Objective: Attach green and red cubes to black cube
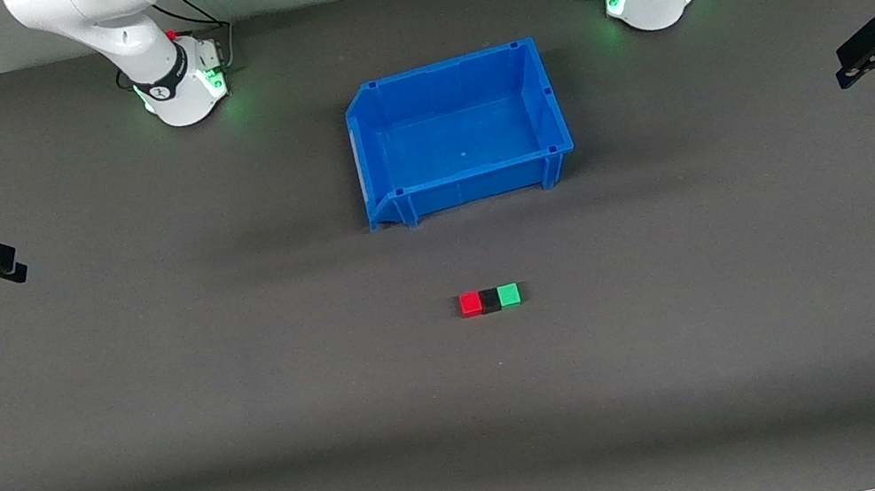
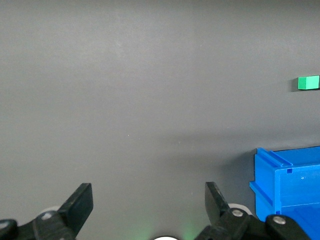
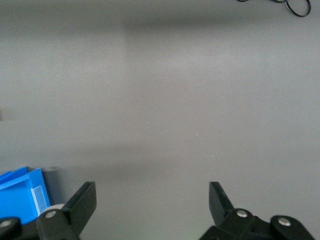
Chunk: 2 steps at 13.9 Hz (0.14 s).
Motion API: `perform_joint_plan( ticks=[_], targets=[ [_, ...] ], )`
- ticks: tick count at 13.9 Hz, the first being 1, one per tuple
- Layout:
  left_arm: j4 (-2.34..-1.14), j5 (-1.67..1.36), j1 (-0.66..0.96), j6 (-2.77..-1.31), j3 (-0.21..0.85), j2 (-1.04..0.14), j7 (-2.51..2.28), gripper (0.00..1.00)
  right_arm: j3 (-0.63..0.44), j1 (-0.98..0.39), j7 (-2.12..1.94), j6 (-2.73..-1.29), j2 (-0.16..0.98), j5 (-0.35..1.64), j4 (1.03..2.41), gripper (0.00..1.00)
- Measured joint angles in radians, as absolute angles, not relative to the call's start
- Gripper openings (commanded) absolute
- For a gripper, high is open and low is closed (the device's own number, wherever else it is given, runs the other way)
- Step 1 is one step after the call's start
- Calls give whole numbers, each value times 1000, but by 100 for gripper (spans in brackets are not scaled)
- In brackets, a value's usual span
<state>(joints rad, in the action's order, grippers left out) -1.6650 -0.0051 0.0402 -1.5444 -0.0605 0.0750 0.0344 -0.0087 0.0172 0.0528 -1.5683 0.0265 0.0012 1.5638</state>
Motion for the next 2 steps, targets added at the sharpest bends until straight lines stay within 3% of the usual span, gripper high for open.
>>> perform_joint_plan(
  ticks=[2],
  targets=[
    [-1665,-5,38,-1544,-63,75,34,100,-9,17,53,-1568,27,1,1564,100]
  ],
)
